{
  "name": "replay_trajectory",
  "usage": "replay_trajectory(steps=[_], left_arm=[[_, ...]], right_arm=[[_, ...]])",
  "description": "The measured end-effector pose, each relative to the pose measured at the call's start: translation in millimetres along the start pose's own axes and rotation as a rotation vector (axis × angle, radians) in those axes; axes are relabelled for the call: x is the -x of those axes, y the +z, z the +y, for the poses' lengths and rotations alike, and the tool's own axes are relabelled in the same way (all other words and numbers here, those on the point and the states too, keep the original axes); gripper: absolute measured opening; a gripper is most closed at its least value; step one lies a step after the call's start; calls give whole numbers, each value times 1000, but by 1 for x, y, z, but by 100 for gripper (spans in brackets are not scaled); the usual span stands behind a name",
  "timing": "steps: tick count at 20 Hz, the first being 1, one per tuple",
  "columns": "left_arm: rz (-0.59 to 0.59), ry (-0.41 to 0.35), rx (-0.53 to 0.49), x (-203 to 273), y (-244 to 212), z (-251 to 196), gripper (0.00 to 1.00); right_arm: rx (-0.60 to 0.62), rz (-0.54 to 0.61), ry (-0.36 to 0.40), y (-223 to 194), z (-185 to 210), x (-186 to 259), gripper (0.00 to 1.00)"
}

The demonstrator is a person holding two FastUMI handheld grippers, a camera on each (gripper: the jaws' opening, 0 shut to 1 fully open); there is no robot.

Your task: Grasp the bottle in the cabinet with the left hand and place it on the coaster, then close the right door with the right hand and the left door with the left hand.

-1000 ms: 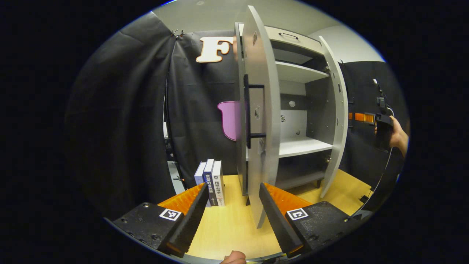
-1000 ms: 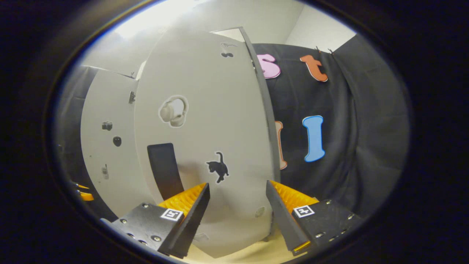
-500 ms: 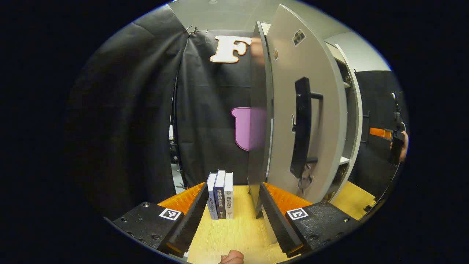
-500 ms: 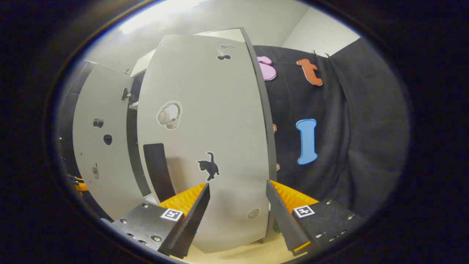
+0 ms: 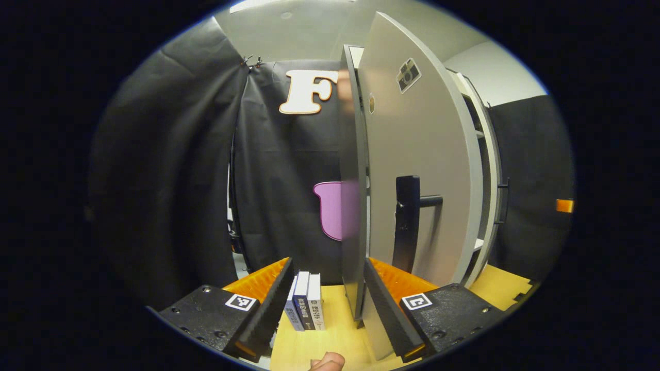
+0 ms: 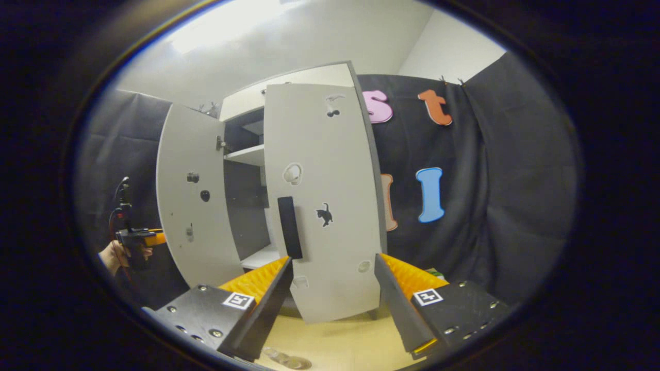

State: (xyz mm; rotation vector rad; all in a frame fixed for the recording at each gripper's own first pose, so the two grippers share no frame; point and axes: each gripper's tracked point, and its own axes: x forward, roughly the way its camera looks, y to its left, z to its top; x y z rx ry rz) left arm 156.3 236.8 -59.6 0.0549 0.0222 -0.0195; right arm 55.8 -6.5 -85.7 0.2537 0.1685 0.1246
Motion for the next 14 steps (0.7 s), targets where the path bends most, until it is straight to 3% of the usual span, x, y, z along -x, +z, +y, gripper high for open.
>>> replay_trajectory(steps=[2,3,7,9,10,14], left_arm=[[25,32,40,3,-3,0,87],[36,39,53,4,-4,-2,86],[61,67,-32,6,1,-2,87],[57,87,-51,6,1,-2,87],[62,100,-55,7,1,-1,87],[56,134,-11,9,-1,-1,87]], right_arm=[[11,-36,-16,10,0,47,94],[12,-58,-22,16,2,68,98],[-61,-82,-60,13,5,137,98],[-72,-107,-65,15,10,162,98],[-61,-115,-72,13,11,173,93],[-43,-100,-121,1,12,193,98]])
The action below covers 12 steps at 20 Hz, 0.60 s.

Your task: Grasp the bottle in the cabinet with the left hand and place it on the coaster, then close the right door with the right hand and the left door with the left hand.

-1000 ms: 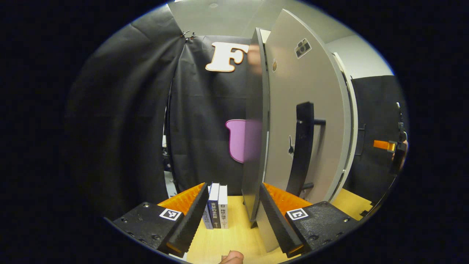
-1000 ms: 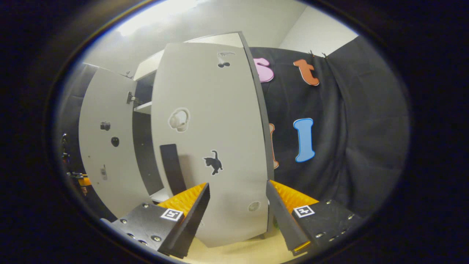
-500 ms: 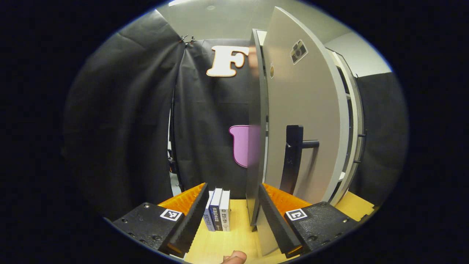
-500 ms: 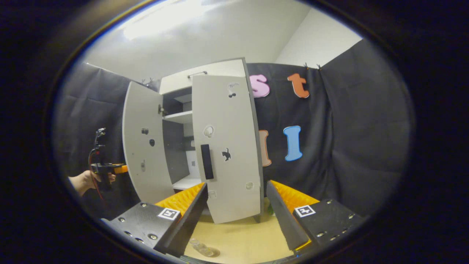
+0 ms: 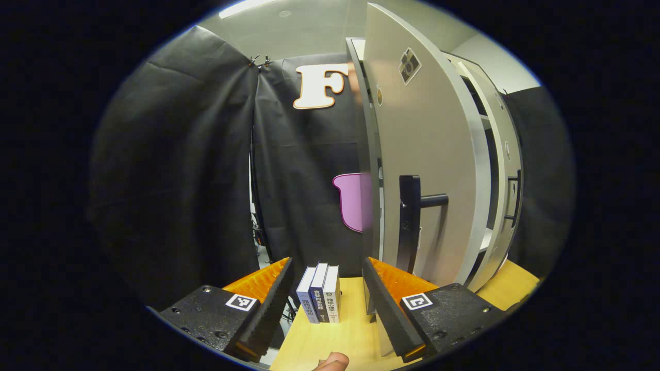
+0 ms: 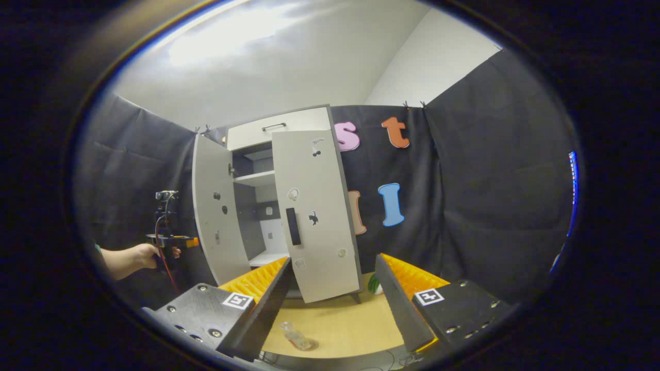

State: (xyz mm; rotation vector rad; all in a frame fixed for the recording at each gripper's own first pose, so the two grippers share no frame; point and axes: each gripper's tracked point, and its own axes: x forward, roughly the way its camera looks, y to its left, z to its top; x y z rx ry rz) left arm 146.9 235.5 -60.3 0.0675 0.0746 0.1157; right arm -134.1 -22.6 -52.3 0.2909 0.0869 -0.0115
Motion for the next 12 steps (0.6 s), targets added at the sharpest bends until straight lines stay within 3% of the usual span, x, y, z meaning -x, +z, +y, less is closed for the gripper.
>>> replay_trajectory(steps=[5,10,11,12], left_arm=[[6,-11,6,1,0,-6,86],[0,-99,-9,1,1,-41,86],[8,-114,-2,1,0,-50,82],[8,-127,5,1,0,-58,86]], right_arm=[[6,18,-19,-4,7,13,98],[15,19,-42,-2,-1,14,98],[11,14,-49,1,-2,13,93],[10,9,-53,3,-3,13,94]])
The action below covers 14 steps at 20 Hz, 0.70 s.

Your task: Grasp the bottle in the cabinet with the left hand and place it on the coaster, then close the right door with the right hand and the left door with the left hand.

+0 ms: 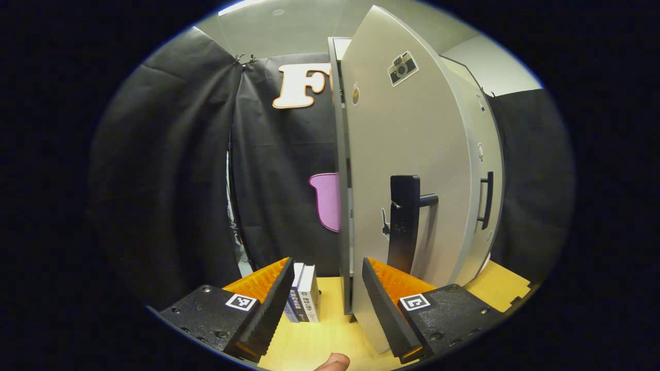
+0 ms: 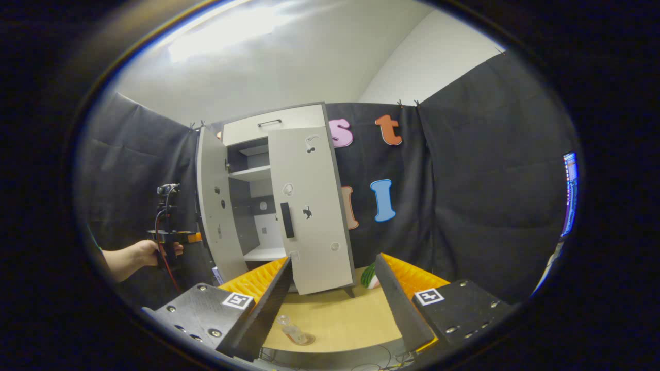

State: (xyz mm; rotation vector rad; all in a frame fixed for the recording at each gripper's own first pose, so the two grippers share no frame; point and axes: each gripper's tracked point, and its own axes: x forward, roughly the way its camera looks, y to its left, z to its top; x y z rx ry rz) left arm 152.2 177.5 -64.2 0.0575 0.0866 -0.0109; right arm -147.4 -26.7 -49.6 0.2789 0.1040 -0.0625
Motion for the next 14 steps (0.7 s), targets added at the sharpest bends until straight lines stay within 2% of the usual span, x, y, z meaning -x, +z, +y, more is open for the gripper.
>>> replay_trajectory(steps=[1,3,4,8,9,10,11,12,14], left_arm=[[-4,-18,2,-2,2,-10,86],[-13,-44,0,-7,3,-27,82],[-12,-47,-4,-8,3,-31,86],[-21,-29,3,-17,2,-38,84],[-18,-35,8,-19,1,-40,84],[-12,-41,13,-21,0,-43,84],[-11,-47,17,-23,-1,-45,84],[-13,-53,17,-23,0,-47,84],[-22,-76,8,-27,2,-54,83]], right_arm=[[5,-1,-2,1,0,0,98],[22,5,-9,0,-4,-4,98],[31,13,-11,-1,-5,-6,98],[58,17,-28,1,-11,-9,98],[59,17,-33,1,-12,-11,93],[59,21,-36,-1,-13,-12,98],[61,25,-40,-2,-13,-14,98],[64,27,-44,-2,-14,-16,93],[72,26,-47,0,-14,-24,93]])
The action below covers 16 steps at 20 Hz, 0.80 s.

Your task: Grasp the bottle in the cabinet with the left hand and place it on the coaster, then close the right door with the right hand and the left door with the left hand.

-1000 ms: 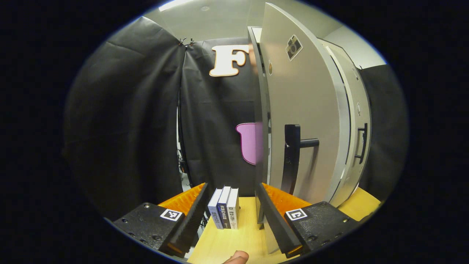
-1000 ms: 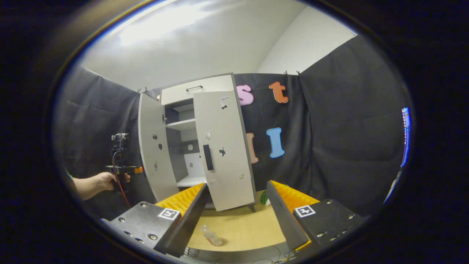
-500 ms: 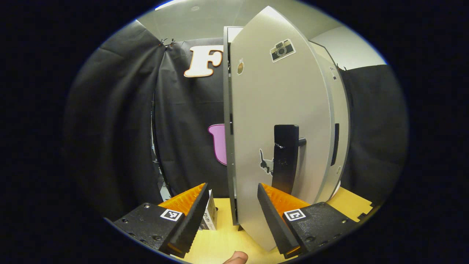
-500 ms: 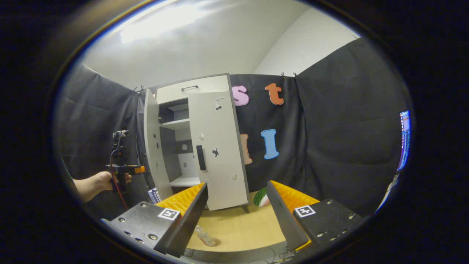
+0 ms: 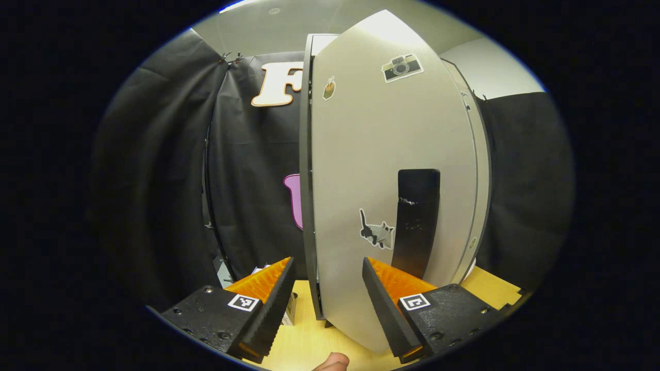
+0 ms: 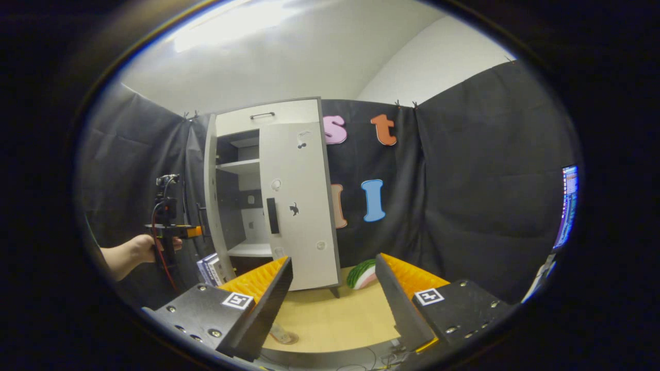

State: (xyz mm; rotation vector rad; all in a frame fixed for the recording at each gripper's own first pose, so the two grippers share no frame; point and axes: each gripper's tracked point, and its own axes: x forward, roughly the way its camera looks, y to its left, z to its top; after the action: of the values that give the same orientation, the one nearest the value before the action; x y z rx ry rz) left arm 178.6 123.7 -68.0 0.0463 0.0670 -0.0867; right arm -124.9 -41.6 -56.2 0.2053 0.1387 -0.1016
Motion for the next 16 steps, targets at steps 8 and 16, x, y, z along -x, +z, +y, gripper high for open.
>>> replay_trajectory(steps=[8,16], left_arm=[[2,-95,42,-19,-5,-32,87],[10,-146,67,-25,-7,-46,89]], right_arm=[[19,-9,14,6,14,-28,96],[54,-61,11,15,30,-63,98]])
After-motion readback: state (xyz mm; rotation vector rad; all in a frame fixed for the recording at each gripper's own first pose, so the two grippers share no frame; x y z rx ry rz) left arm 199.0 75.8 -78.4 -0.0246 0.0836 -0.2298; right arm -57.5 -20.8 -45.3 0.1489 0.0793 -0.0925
